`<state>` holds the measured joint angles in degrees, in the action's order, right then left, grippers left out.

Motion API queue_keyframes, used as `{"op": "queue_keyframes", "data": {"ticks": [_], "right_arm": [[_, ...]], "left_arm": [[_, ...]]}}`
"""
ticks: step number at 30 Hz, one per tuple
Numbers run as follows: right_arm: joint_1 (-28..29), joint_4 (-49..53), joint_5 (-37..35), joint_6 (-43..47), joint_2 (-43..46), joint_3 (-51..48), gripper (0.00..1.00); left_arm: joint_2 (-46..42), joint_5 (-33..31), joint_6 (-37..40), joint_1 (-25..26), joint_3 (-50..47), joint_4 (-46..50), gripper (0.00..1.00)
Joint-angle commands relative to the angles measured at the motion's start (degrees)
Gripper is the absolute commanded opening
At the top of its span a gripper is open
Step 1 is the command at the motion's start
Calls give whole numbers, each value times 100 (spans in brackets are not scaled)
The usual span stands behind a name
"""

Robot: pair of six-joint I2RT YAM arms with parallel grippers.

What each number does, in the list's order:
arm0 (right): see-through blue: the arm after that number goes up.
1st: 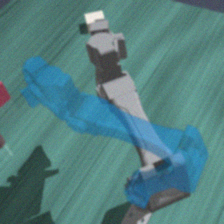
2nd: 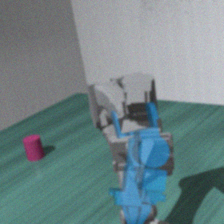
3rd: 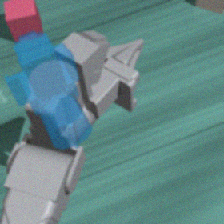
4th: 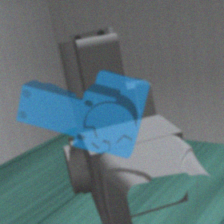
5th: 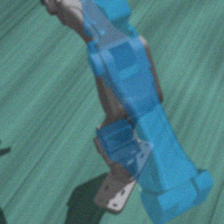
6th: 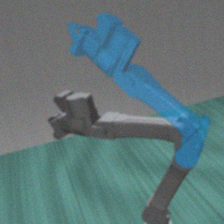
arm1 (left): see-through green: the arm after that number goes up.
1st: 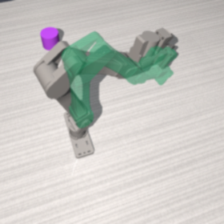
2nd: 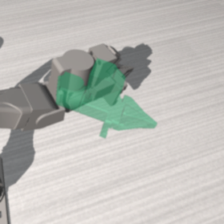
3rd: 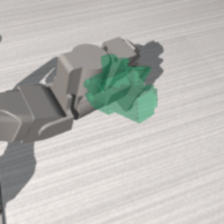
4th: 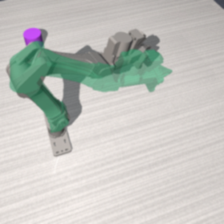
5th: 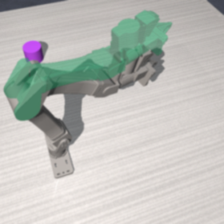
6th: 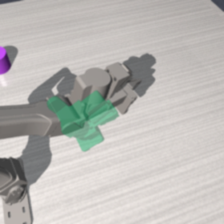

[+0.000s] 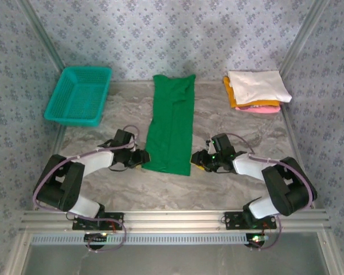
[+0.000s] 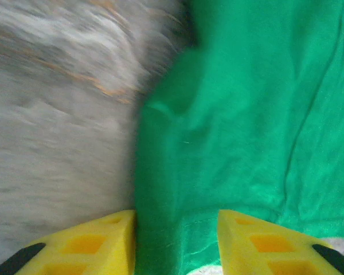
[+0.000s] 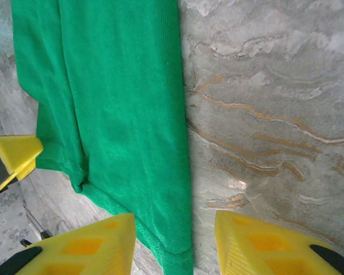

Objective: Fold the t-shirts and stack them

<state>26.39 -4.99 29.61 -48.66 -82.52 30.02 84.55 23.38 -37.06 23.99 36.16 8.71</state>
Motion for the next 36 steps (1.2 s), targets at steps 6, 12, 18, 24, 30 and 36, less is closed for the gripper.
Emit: {"op": "queue_keyframes", "data": {"ticks": [6,12,18,24,30,36], "right_arm": [[-44,-90,156,35,-354,197,43],[-53,287,225,68,-54,48,49],[253,261,570,-4,-246,61,55],[712,73,461,-447,-524,-10,54],[814,-26,251,-732,-399,-42,56],[916,-70,-56,-1007,-323,-8,34]], "left_arm": [[154,70,-293,244,-128,-398,21],[-71,-55,-311,287,-107,-163,7],[-295,-310,-247,299,-276,-145,0],[-348,-273,-232,299,-239,-186,0],[-404,-276,-232,307,-316,-254,0],[-407,-290,-249,317,-324,-273,0]]}}
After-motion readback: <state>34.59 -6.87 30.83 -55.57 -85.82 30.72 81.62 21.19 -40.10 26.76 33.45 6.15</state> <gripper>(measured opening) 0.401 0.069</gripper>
